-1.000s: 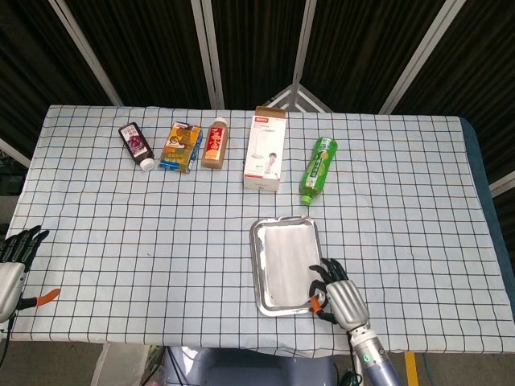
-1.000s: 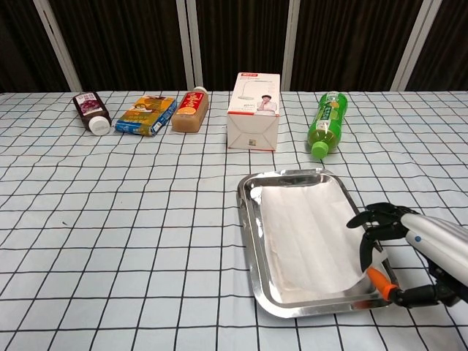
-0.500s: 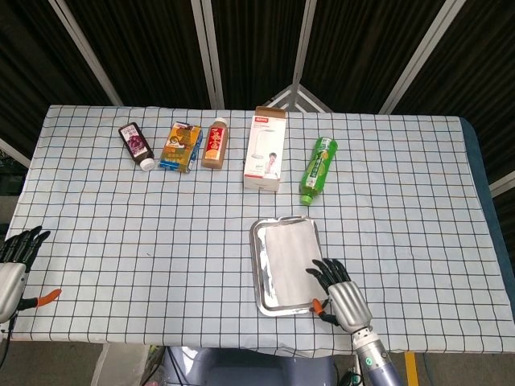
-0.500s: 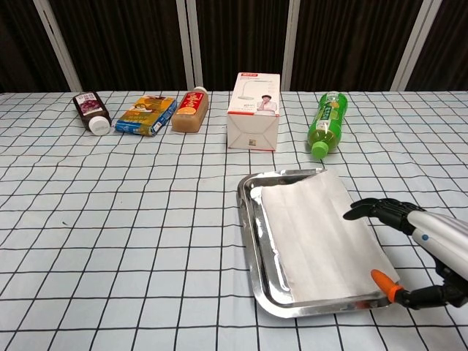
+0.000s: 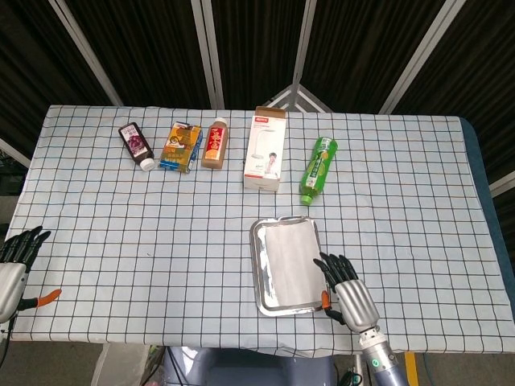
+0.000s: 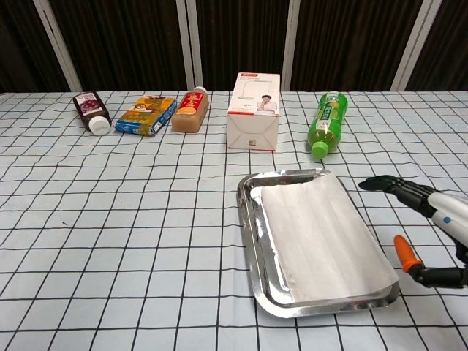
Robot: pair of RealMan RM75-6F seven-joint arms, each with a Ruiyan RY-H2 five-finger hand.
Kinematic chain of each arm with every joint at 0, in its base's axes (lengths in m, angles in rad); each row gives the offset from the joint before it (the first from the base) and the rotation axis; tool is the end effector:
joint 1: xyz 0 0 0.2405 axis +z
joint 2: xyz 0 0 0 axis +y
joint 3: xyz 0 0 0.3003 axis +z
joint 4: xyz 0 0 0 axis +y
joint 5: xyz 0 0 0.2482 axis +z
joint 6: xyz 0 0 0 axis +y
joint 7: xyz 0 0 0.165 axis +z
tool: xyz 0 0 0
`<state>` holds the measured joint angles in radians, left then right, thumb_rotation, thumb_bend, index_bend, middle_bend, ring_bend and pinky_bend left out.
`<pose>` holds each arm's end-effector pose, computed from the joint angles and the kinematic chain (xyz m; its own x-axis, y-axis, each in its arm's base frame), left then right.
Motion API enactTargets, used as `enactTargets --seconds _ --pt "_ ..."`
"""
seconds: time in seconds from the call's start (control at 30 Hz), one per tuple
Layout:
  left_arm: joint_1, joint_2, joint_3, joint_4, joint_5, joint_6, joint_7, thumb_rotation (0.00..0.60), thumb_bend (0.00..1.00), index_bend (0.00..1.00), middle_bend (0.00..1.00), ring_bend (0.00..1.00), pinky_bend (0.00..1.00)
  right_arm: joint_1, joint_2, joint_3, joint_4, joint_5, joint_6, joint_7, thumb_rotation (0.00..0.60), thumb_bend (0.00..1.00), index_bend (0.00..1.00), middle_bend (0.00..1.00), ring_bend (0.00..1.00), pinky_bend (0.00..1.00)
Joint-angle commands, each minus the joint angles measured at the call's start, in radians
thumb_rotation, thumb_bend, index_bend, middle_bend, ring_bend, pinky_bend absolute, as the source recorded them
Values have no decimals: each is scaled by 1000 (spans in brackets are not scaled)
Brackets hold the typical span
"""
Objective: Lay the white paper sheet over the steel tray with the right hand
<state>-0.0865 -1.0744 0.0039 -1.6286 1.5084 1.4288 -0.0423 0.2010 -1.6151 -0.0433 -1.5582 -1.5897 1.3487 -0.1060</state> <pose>-0.3735 0.1950 0.1414 0.3845 0.1095 0.9166 0.9226 -0.0111 -0.3856 -0.2522 -0.2029 -0.0638 0.1296 -0.2376 0.9627 -0.9670 -0.2451 0.0697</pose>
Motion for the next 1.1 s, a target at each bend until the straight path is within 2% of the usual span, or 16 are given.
enactTargets --seconds 0.03,0.17,0.33,0.47,0.83,1.1 --pt "0 -1 0 0 0 -1 2 600 0 0 0 0 0 17 36 -8 -17 -20 -21 -18 600 930 102 60 0 0" --pt "1 -1 0 -1 0 1 4 600 0 0 0 0 0 51 82 -15 -39 -26 -82 -74 600 998 102 60 0 0" --pt "0 -1 0 -2 -3 -2 5 600 0 0 0 0 0 91 114 -7 -91 25 -181 -165 600 1000 109 60 0 0" --pt "-1 0 -1 -2 -6 -3 2 600 0 0 0 0 0 112 105 -5 -123 78 -248 -247 600 1000 119 60 0 0" --pt "-2 4 -2 -1 -8 -7 -12 600 0 0 0 0 0 138 52 17 -131 208 -315 -405 600 1000 138 60 0 0" --pt "-2 4 -1 -2 -5 -6 -14 600 0 0 0 0 0 145 45 7 -146 260 -331 -460 600 1000 138 60 0 0"
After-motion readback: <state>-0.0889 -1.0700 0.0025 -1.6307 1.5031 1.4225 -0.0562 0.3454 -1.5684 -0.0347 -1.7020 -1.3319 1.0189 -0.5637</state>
